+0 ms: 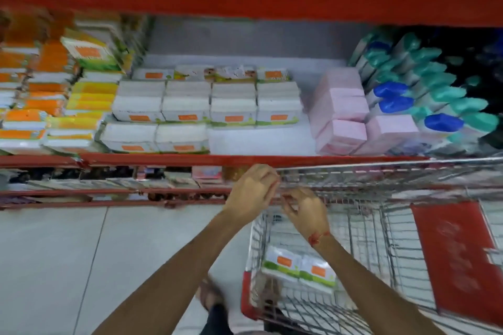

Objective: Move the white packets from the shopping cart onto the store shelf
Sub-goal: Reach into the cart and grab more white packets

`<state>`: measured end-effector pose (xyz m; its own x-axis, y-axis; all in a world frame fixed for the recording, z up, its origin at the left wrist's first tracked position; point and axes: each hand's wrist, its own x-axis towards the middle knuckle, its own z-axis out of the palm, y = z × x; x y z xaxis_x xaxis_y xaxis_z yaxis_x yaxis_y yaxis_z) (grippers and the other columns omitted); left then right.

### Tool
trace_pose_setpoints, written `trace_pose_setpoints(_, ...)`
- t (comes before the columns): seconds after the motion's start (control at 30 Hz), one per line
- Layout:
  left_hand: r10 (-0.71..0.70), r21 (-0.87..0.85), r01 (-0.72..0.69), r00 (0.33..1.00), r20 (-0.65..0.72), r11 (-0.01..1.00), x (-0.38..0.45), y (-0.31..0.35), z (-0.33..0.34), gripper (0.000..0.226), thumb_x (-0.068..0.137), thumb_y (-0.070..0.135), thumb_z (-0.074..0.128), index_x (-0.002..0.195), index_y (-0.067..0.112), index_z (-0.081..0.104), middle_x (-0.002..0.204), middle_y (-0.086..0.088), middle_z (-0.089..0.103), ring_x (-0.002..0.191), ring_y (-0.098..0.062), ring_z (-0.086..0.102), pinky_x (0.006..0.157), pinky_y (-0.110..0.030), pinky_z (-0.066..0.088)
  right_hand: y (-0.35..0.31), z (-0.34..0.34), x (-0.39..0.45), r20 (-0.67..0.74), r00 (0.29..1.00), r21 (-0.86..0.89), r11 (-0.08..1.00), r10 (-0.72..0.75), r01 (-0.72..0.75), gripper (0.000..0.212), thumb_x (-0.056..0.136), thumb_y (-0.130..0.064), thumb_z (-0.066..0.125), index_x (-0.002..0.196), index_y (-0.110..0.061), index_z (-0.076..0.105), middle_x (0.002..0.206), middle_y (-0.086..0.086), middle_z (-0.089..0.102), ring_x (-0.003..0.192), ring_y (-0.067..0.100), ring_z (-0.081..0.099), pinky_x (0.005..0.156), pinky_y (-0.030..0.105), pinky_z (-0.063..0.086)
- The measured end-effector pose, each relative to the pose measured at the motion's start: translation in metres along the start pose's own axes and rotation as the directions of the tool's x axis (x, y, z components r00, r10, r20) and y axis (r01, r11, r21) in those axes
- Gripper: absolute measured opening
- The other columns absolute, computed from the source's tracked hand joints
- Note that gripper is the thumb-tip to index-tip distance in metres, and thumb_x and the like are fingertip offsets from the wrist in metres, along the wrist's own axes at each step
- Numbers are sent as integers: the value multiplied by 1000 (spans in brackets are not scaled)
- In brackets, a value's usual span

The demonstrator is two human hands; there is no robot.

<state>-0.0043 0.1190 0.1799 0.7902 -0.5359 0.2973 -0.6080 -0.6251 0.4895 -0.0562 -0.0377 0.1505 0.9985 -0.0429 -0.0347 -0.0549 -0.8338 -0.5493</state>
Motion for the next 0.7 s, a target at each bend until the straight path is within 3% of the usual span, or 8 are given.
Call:
trace_pose_setpoints(0.07,3,-2,-3,991,132,1000,3,17,37,31,86,22,46,86,7,73,91,-8,70,88,-24,65,79,-33,55,41,6,-17,151,983,-55,994,106,-99,17,83,-13,63,98,-13,69,100,10,71,97,28,65,81,31,49)
trace_pose_setpoints(0.13,-59,30,52,931,360,998,4,24,74,32,88,22,44,98,8,71,105,-10,68,100,-27,64,82,-38,56,74,13,-31,384,893,-134,971,236,-199,31,89,-21,58,119,-13,60,122,11,62,116,28,54,94,34,46)
trace_pose_setpoints(0.23,-194,146,129,699,688,981,1,29,129,33,88,13,56,119,8,62,127,-11,58,118,-30,55,96,-41,50,118,27,-46,625,686,-305,925,373,-225,56,88,-29,60,137,-10,40,138,14,46,129,30,42,105,35,41)
trace_pose_setpoints(0.33,-290,256,136,510,810,957,-16,31,171,34,86,0,60,120,2,60,123,-17,59,116,-34,56,94,-43,50,148,44,-59,696,576,-363,902,429,-233,65,83,-28,67,139,-8,38,141,16,45,130,31,43,105,39,43)
trace_pose_setpoints(0.47,-368,341,139,370,853,930,-50,26,208,42,82,0,67,123,2,58,125,-17,59,117,-32,56,95,-41,51,176,65,-74,718,534,-386,894,446,-228,61,80,-25,69,133,-6,45,136,16,51,126,30,48,103,37,45)
trace_pose_setpoints(0.53,-392,358,161,335,857,920,-64,22,221,49,83,2,66,131,4,53,127,-15,58,118,-29,56,96,-39,51,189,77,-80,726,523,-386,894,446,-227,61,80,-27,70,132,-7,45,133,15,53,123,29,51,103,36,45)
trace_pose_setpoints(0.7,-392,339,200,381,837,919,-71,19,229,54,84,5,65,133,1,44,134,-17,52,123,-29,51,101,-37,46,202,86,-80,696,541,-347,881,471,-321,53,74,-31,77,113,-6,52,116,14,65,107,26,62,88,31,49)
